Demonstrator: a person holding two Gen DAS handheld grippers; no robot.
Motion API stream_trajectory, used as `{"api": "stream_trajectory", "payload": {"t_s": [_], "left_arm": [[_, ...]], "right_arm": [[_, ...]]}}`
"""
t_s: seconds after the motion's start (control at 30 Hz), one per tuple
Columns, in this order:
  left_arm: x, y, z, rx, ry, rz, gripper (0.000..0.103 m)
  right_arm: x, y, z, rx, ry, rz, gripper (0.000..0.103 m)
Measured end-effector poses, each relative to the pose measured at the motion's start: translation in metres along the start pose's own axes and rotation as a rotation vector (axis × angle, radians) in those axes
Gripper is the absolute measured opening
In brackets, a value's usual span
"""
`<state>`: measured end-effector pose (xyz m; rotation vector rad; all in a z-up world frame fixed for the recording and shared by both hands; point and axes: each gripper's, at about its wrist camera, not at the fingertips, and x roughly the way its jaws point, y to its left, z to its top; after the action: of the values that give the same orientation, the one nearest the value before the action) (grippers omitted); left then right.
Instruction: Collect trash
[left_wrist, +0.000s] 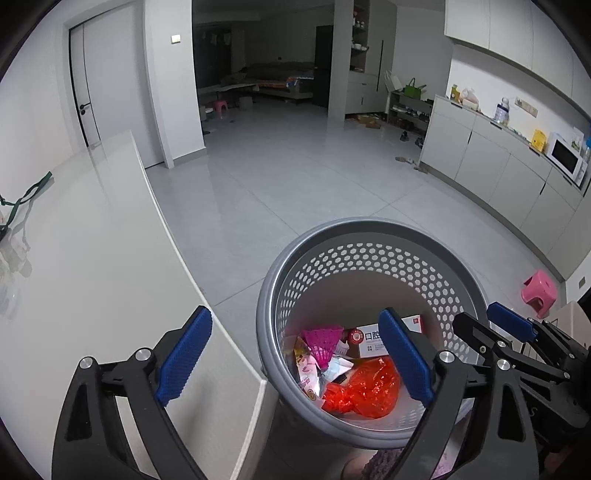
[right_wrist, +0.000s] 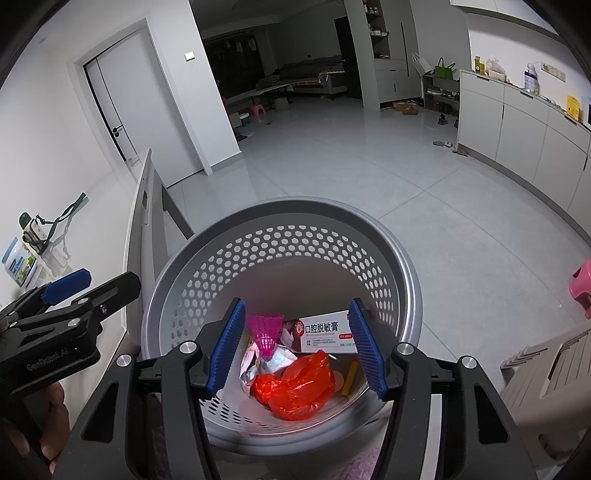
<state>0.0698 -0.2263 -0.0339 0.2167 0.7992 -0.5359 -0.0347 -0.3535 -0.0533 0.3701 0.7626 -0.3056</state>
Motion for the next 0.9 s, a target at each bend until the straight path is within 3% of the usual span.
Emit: {"api": "stream_trajectory", "payload": {"t_s": [0.9], "left_arm": [[0.0041, -0.0008, -0.0007, 0.006, 0.011, 0.026, 0.096]], "right_arm": [[0.0019, 0.0006, 0.0013, 0.002, -0.001, 0.001, 0.058]]}}
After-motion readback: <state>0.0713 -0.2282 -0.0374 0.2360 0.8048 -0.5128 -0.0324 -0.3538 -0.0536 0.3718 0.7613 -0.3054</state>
